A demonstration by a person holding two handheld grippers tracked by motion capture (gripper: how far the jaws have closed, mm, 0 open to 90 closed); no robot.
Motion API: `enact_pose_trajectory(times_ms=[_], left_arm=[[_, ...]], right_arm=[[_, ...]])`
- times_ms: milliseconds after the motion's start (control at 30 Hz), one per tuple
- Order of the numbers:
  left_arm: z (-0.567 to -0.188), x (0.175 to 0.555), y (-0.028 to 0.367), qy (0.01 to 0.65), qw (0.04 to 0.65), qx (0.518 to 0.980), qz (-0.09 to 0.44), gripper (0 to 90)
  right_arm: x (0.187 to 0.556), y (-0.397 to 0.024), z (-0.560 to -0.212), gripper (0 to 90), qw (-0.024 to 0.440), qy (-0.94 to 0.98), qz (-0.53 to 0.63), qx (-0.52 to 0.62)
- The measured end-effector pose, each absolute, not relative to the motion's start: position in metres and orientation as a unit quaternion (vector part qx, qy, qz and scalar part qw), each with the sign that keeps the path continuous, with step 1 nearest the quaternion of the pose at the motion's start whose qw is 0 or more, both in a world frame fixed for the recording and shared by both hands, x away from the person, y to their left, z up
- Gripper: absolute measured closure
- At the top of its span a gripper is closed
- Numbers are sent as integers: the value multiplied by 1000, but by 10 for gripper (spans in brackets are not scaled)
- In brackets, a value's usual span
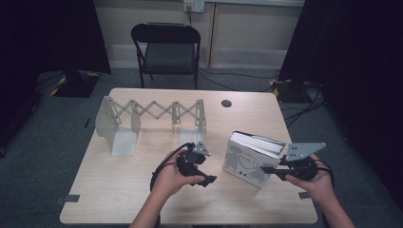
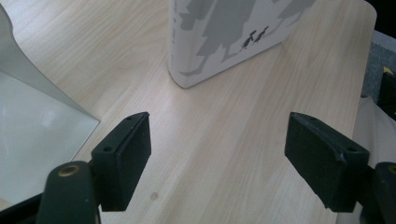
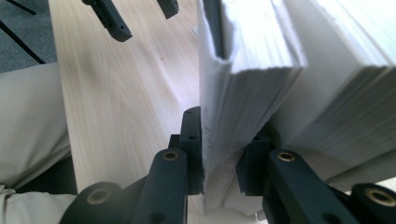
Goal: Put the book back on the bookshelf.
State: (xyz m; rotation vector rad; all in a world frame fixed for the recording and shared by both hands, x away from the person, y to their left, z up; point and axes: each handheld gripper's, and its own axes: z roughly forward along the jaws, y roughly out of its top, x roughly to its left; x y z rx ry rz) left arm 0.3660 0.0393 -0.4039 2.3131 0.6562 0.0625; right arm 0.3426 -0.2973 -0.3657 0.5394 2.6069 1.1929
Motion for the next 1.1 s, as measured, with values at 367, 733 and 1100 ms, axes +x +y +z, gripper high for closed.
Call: enact_pose_trajectory(times_ms=[367, 733, 1100], left_arm=[[-412, 366, 33, 250, 355, 901, 16, 218], [-418, 367, 34, 254, 346, 903, 19, 211], [-415, 371, 33, 261, 342, 903, 5, 200]], right_arm=[[335, -301, -367, 757, 108, 887, 411, 178], [332, -304, -368, 757, 105, 886, 416, 177], [327, -307, -368, 757, 101, 886, 418, 173]])
